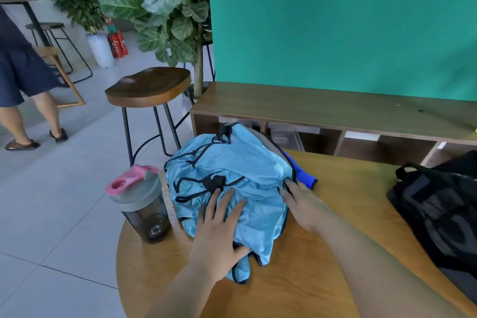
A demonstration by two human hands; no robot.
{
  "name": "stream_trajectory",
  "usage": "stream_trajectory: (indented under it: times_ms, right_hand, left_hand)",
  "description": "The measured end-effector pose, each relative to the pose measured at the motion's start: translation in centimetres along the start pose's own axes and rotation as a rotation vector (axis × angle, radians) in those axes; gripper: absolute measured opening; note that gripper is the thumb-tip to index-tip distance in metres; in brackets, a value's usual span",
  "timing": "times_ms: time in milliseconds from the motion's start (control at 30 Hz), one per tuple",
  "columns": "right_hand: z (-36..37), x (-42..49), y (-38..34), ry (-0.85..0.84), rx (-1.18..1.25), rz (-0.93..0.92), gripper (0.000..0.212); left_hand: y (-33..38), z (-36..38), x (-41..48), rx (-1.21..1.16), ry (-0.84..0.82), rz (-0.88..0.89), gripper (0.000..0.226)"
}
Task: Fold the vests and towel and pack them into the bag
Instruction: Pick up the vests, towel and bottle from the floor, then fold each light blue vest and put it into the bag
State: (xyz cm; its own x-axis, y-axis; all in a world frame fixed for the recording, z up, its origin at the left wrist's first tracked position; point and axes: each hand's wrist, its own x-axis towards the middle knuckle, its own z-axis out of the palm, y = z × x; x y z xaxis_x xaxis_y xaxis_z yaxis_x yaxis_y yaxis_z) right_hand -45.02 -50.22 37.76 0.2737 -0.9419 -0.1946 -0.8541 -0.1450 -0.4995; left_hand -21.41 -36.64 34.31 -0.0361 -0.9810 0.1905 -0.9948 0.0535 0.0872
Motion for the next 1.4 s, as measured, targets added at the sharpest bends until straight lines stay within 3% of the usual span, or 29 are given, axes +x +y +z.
stream_trajectory:
  times_ms: [133, 233, 300, 367, 433, 500, 600, 667, 767, 933, 1100, 1267, 1400]
  right_hand:
    - [-0.9, 3.1, 0.0, 0.069, -0.108, 0.05, 0.052]
    - [-0.5, 3.9, -1.6, 0.058, -0.165, 0.211, 0.046]
    - [0.5, 2.8, -3.4, 0.199, -0.204, 0.297, 0.043]
    - [1.9, 0.8, -5.4, 0.493, -0.171, 0.175, 0.045]
    - [3.4, -1.2, -7.3, 0.61, -0.094, -0.104, 0.056]
    - [4.3, -2.5, -9.0, 0.465, -0.039, -0.284, 0.071]
    - [4.3, -2.4, -10.4, 0.299, -0.026, -0.254, 0.079]
    - [3.4, -1.9, -10.4, 0.288, -0.047, -0.141, 0.07]
    - [1.9, -1.8, -9.6, 0.311, 0.044, -0.071, 0.03]
    - [-1.5, -4.3, -8.0, 0.267, 0.237, -0.135, 0.036]
    - [-6.5, -8.3, -7.1, 0.306, 0.507, -0.168, 0.023]
    - [-10.8, -11.9, -6.9, 0.53, 0.778, -0.038, 0.032]
    - [-12.4, -14.7, -6.9, 0.612, 0.918, 0.029, 0.034]
  left_hand:
    - [-0.2, 0.2, 0.0, -0.044, 0.032, -0.005, 0.097]
    - [-0.1, -0.1, -0.2, -0.078, 0.058, -0.004, 0.097]
    - [-0.2, -0.2, -0.4, -0.096, 0.069, -0.001, 0.095]
    - [-0.2, -0.2, -0.4, -0.118, 0.076, -0.007, 0.093]
    - [-0.1, -0.3, -0.5, -0.129, 0.072, -0.017, 0.091]
    - [0.1, -0.4, -0.6, -0.135, 0.067, -0.022, 0.092]
    - [0.2, -0.5, -0.8, -0.107, 0.086, -0.017, 0.093]
    - [0.3, -0.5, -0.8, -0.089, 0.124, 0.002, 0.088]
    - [0.4, -0.7, -0.9, -0.04, 0.123, 0.005, 0.089]
    - [1.1, -1.0, -1.2, 0.036, 0.101, 0.018, 0.103]
    - [1.8, -2.3, -1.7, 0.115, 0.113, 0.092, 0.101]
    - [2.5, -5.1, -2.8, 0.038, 0.008, 0.152, 0.108]
    - [4.7, -7.9, -3.4, -0.052, -0.056, 0.144, 0.114]
